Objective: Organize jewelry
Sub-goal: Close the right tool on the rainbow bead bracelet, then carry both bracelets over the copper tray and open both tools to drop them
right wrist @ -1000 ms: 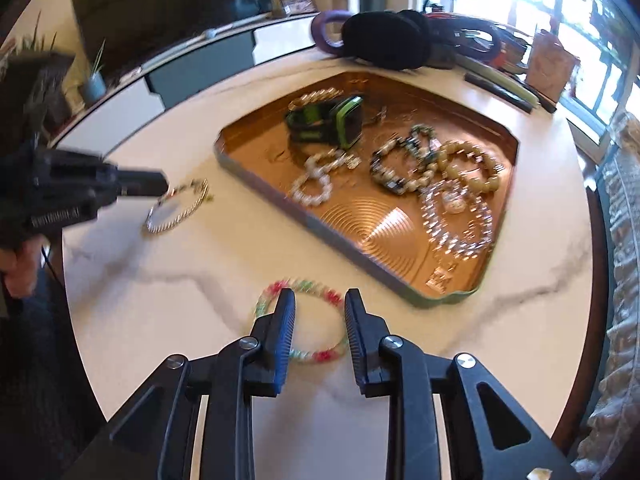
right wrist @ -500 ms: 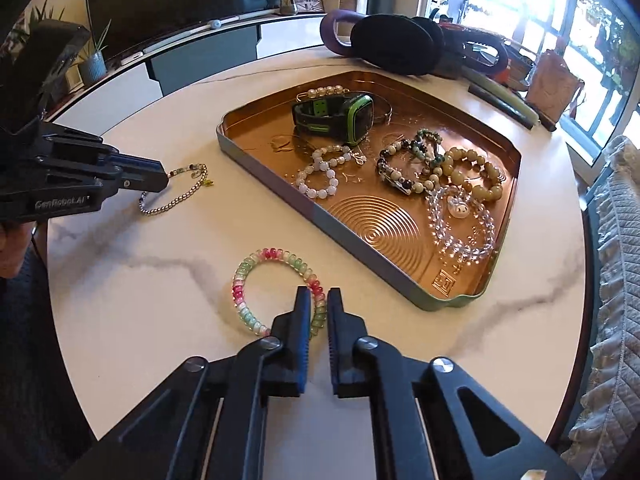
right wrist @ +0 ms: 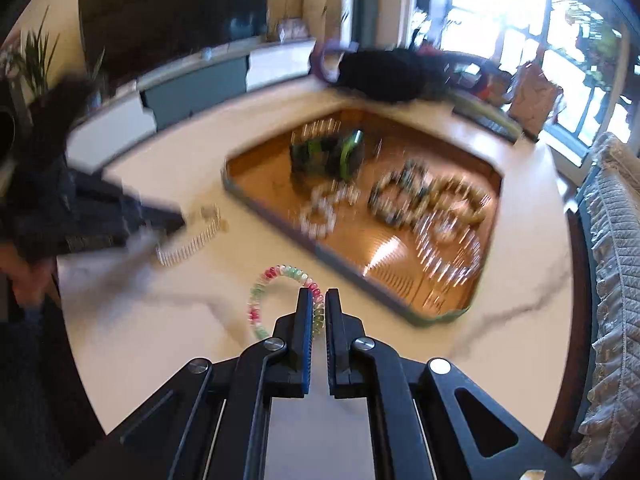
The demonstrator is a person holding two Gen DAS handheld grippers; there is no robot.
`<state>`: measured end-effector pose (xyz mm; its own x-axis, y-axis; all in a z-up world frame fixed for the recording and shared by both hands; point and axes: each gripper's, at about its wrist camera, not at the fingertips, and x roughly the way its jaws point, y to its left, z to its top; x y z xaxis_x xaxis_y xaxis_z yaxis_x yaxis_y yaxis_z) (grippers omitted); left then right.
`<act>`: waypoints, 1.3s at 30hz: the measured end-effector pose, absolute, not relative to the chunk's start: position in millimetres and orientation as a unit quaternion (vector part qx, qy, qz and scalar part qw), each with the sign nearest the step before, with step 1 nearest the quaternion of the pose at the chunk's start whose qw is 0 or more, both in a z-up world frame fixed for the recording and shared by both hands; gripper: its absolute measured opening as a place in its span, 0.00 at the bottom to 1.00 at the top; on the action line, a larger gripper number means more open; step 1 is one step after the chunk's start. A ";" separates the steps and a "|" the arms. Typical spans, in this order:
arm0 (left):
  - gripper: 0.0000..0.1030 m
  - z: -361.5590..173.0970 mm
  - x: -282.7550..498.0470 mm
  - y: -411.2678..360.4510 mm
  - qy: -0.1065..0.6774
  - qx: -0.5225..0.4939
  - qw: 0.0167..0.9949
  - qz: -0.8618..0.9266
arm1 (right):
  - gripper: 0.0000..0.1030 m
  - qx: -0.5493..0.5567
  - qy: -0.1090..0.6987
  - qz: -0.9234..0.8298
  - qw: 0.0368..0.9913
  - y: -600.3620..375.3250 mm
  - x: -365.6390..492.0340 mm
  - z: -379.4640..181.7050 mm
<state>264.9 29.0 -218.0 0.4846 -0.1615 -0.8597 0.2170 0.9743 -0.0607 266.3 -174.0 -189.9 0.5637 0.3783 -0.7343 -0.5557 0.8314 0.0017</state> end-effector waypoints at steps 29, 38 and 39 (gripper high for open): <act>0.03 -115.2 232.7 0.9 0.350 0.014 0.925 -0.150 | 0.05 -0.108 0.350 0.258 0.894 -179.4 259.1 -157.9; 0.03 -63.0 253.7 -9.5 0.306 -0.002 0.939 -0.160 | 0.05 -0.074 0.301 0.243 0.919 -192.1 264.2 -96.6; 0.03 -55.9 258.3 -12.6 0.300 -0.005 0.940 -0.165 | 0.05 -0.067 0.294 0.241 0.923 -194.3 265.6 -90.0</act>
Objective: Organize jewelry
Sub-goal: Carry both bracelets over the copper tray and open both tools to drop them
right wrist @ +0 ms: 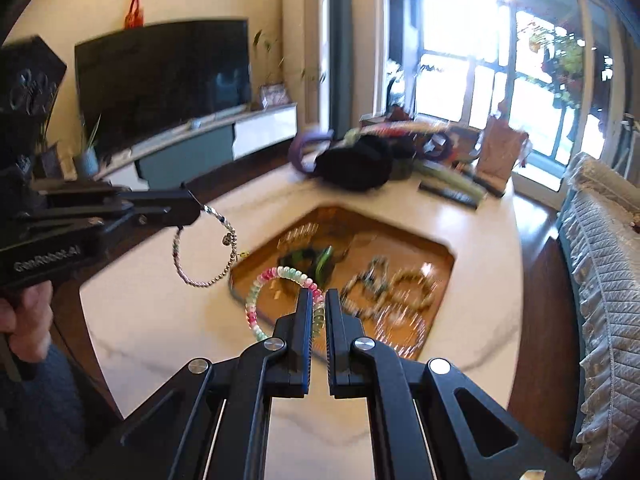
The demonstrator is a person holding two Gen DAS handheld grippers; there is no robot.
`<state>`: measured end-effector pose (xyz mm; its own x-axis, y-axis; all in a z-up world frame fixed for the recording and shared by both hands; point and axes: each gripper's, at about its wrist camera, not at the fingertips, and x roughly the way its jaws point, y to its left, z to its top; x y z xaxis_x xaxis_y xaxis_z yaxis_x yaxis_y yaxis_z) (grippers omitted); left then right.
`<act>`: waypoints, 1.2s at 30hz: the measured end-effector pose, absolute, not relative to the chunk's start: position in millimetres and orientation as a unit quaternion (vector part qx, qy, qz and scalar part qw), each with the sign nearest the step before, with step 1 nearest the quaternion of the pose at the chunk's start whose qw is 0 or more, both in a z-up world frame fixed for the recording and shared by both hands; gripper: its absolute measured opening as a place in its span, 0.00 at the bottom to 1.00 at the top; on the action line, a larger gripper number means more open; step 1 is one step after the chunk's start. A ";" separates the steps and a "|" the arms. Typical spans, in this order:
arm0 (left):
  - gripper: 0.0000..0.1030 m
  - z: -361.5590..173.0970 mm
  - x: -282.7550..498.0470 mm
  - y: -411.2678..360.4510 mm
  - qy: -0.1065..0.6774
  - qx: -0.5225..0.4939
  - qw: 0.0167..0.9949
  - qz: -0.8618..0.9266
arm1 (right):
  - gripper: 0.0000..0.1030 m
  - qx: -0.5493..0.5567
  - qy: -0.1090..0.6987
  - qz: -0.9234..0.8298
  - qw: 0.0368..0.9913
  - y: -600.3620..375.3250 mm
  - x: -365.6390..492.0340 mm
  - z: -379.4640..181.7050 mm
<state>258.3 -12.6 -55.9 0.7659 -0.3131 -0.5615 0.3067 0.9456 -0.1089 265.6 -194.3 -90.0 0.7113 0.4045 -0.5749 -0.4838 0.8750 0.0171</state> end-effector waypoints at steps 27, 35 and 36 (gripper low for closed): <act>0.03 -161.8 411.7 -32.8 0.381 -0.058 0.915 -0.119 | 0.05 0.018 0.399 0.197 0.895 -212.8 410.4 -178.0; 0.03 -185.6 425.8 -47.4 0.406 -0.030 0.907 -0.111 | 0.05 0.018 0.420 0.179 0.889 -218.1 426.0 -200.3; 0.04 -189.9 428.1 -48.0 0.414 -0.028 0.903 -0.111 | 0.05 0.012 0.424 0.170 0.890 -218.0 427.6 -204.2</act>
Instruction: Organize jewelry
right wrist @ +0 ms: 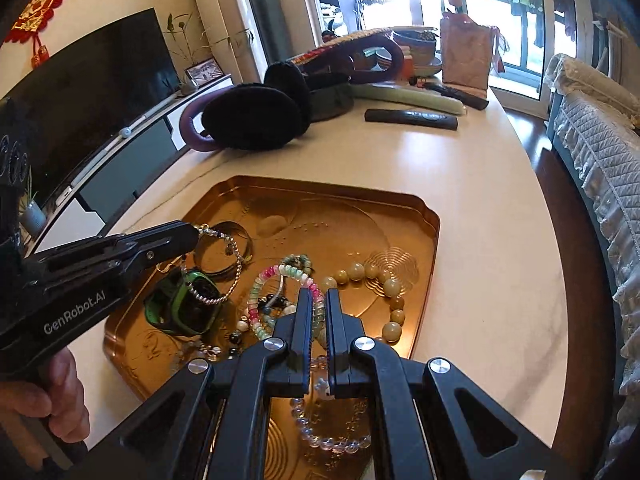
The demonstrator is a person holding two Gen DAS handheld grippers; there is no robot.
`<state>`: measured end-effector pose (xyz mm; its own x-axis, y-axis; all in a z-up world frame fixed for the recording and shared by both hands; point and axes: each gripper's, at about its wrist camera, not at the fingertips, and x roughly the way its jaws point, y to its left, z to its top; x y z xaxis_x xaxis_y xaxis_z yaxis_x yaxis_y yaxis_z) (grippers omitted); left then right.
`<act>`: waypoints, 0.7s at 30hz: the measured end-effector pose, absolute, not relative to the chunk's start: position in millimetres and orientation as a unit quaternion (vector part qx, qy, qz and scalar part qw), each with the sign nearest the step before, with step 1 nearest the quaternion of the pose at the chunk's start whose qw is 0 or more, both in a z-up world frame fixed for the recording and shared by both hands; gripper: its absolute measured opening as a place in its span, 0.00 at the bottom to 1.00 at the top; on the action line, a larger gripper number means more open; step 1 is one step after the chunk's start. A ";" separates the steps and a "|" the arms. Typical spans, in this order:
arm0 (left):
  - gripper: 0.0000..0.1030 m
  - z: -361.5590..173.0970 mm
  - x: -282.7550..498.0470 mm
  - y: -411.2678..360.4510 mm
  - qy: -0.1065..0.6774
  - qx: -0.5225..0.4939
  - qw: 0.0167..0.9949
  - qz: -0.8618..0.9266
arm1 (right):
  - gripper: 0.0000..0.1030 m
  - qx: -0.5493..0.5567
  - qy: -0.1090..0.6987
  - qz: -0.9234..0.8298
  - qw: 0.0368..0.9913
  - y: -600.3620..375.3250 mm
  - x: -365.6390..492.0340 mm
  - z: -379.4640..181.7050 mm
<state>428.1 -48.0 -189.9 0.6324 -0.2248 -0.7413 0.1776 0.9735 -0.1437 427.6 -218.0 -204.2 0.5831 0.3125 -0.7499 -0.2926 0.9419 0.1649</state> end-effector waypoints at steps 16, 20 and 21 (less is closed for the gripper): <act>0.96 -68.9 285.1 -25.8 0.347 -0.093 0.932 -0.046 | 0.58 0.021 0.414 0.075 0.907 -236.2 340.8 -127.3; 0.96 -47.3 255.5 -34.6 0.365 -0.049 0.929 0.042 | 0.63 0.037 0.375 0.101 0.921 -234.7 293.6 -79.9; 0.96 -43.5 247.4 -35.3 0.371 -0.043 0.926 0.057 | 0.67 0.038 0.363 0.100 0.926 -233.5 282.5 -70.5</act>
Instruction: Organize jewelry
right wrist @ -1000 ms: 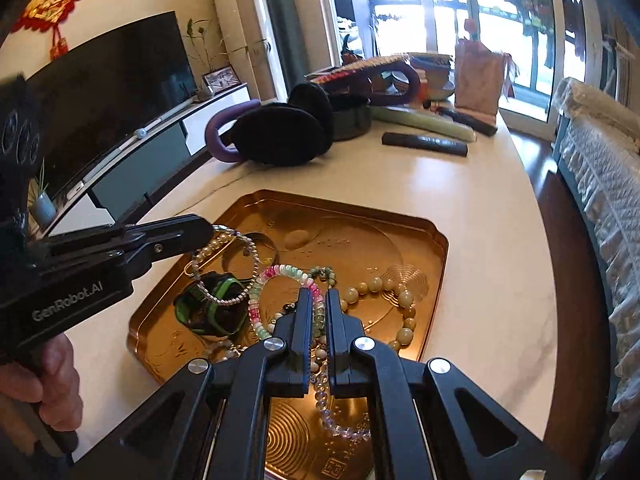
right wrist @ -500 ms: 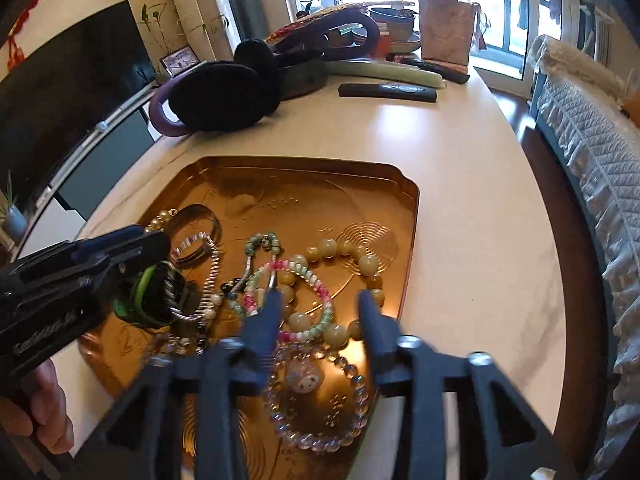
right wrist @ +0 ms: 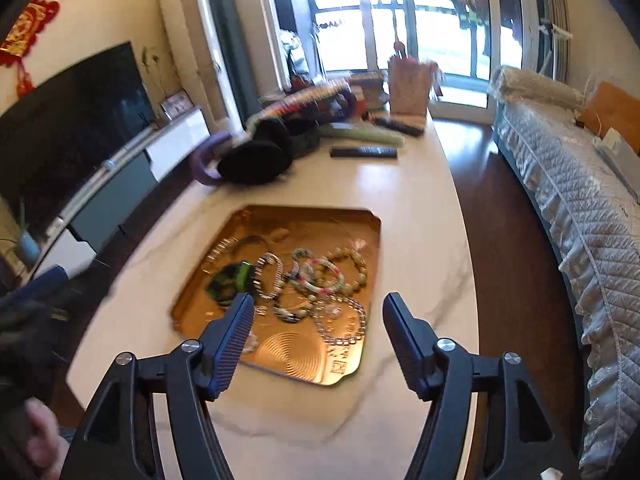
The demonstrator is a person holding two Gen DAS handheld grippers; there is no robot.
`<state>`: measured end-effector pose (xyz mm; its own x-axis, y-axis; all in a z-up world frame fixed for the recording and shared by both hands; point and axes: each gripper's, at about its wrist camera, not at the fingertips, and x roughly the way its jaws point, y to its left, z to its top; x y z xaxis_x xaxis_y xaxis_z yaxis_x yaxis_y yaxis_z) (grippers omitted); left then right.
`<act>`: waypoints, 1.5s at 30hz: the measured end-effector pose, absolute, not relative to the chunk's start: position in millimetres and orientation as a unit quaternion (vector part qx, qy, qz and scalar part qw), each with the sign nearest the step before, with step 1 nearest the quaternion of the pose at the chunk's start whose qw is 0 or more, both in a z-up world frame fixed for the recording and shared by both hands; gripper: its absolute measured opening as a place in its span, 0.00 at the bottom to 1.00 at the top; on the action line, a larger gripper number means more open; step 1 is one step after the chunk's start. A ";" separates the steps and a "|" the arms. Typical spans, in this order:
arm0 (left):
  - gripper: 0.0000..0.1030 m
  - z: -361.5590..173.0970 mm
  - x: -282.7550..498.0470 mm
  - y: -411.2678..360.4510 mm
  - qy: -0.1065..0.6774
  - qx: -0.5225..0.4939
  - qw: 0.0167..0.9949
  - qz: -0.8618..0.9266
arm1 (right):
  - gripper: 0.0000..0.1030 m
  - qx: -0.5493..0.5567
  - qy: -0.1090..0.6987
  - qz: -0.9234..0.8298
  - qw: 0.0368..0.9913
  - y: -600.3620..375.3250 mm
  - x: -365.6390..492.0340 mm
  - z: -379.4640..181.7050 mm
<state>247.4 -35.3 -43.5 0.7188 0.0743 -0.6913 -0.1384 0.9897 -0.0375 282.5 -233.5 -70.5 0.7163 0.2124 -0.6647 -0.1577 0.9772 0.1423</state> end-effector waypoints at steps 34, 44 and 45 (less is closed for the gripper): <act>0.96 -17.8 142.6 -66.2 0.349 0.024 0.934 0.073 | 0.86 0.049 0.377 0.096 0.920 -249.2 166.6 -53.8; 0.96 -20.3 145.2 -67.2 0.355 0.025 0.932 0.069 | 0.87 0.052 0.382 0.095 0.918 -252.5 169.7 -56.1; 0.96 -20.1 145.2 -67.4 0.355 0.026 0.932 0.068 | 0.87 0.052 0.382 0.095 0.918 -252.9 169.4 -56.3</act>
